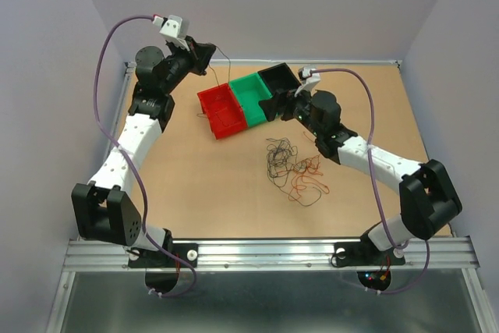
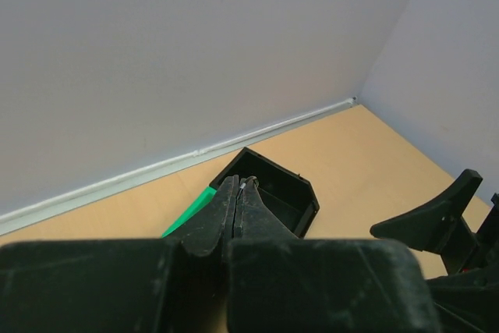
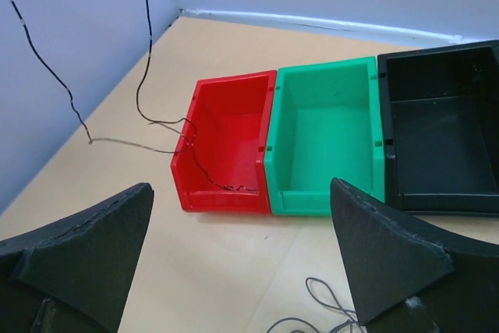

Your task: Untangle the cables

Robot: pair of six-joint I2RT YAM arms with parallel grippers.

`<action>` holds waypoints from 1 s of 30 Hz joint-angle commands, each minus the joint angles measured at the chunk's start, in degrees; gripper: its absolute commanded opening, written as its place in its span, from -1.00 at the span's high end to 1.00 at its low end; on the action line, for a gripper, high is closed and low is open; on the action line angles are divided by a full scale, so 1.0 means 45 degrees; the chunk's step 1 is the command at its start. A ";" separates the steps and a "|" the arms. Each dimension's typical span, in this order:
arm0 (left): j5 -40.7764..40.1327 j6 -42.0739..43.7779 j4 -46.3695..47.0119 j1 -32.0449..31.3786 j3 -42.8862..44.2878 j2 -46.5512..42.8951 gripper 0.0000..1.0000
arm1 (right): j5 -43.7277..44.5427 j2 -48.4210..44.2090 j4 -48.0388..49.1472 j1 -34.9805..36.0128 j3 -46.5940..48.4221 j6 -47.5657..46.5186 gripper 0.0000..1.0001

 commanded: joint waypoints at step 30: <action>0.0335 -0.0312 0.1946 -0.0187 -0.0032 0.0997 1.00 | -0.3697 0.6600 0.5137 0.1198 0.4666 -0.0281 -1.00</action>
